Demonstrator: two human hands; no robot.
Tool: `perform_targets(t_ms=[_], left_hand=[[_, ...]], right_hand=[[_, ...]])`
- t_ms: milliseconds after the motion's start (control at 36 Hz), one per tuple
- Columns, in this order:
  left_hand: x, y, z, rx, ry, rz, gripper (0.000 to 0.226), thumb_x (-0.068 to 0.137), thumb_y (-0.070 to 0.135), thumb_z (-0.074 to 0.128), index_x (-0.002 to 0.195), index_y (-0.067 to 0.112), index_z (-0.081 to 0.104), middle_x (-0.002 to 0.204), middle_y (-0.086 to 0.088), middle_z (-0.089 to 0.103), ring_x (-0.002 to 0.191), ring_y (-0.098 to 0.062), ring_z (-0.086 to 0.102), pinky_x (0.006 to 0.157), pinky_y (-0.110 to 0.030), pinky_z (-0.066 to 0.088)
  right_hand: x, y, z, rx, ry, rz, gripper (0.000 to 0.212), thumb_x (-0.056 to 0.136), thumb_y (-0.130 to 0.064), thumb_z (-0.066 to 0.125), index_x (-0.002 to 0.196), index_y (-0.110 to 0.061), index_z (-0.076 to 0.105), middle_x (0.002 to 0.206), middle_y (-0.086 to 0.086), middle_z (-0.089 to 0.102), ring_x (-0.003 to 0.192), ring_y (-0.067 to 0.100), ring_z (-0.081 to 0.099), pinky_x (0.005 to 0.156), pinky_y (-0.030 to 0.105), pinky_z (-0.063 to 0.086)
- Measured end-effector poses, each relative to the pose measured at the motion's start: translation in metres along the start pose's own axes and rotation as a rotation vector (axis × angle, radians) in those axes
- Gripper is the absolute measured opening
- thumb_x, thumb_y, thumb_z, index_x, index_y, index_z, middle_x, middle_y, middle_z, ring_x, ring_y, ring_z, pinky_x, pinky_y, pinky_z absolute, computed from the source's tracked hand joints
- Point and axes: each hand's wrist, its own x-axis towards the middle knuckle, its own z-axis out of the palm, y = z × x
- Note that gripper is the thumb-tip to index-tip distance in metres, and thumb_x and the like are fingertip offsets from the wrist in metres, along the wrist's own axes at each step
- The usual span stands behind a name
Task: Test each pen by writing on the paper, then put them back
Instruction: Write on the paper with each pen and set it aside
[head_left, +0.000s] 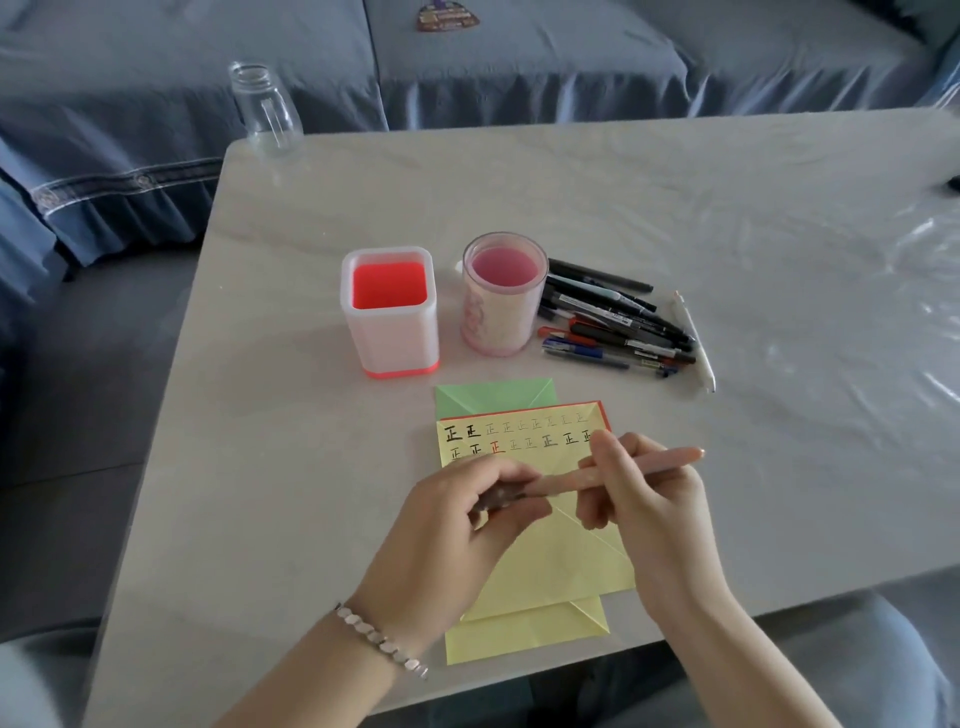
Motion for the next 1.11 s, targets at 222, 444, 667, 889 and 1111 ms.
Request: perform_targets(t_ms=[222,444,667,889,1111], left_hand=[[0.012,0.011,0.01,-0.12,-0.06,-0.032,0.008,0.08,0.023,0.069,0.084,0.017,0.066,0.071,0.013,0.067,0.066,0.002,0.061,0.061,-0.012,0.045],[0.028,0.025,0.002,-0.577,-0.235,-0.349,0.022,0.063,0.029,0.069,0.064,0.009,0.062,0.05,-0.001,0.054,0.036,-0.007,0.032,0.036,-0.015,0.026],[0.029,0.001,0.011,0.169,0.024,0.254,0.021,0.081,0.039,0.057,0.086,0.02,0.062,0.076,0.007,0.067,0.068,-0.006,0.061,0.061,-0.024,0.048],[0.024,-0.031,0.0,0.122,0.116,-0.004,0.018,0.086,0.017,0.062,0.102,0.024,0.066,0.068,0.027,0.059,0.064,0.01,0.054,0.063,-0.011,0.042],[0.008,-0.091,-0.051,0.509,0.401,-0.083,0.013,0.08,0.0,0.065,0.093,0.003,0.066,0.084,-0.005,0.061,0.077,-0.025,0.061,0.072,-0.021,0.041]], right_hand=[[0.007,-0.001,-0.002,0.019,-0.007,-0.043,0.038,0.089,-0.003,0.052,0.051,-0.006,0.048,0.038,0.003,0.049,0.036,0.011,0.04,0.041,0.017,0.035],[0.013,-0.007,-0.003,0.077,-0.066,-0.115,0.028,0.073,-0.011,0.053,0.048,-0.009,0.041,0.037,0.003,0.046,0.033,0.011,0.04,0.037,0.018,0.032],[0.018,0.003,0.008,0.221,0.021,0.009,0.043,0.089,0.005,0.044,0.05,-0.011,0.036,0.038,-0.001,0.038,0.035,0.008,0.034,0.038,0.016,0.03],[0.049,0.013,0.017,-0.414,-0.397,-0.096,0.038,0.095,-0.027,0.045,0.066,-0.023,0.069,0.049,-0.004,0.059,0.044,0.006,0.043,0.049,0.018,0.038],[0.137,0.027,-0.028,-1.19,-0.08,-0.383,0.026,0.091,-0.013,0.049,0.112,-0.011,0.065,0.118,0.004,0.063,0.114,0.024,0.049,0.095,0.037,0.039]])
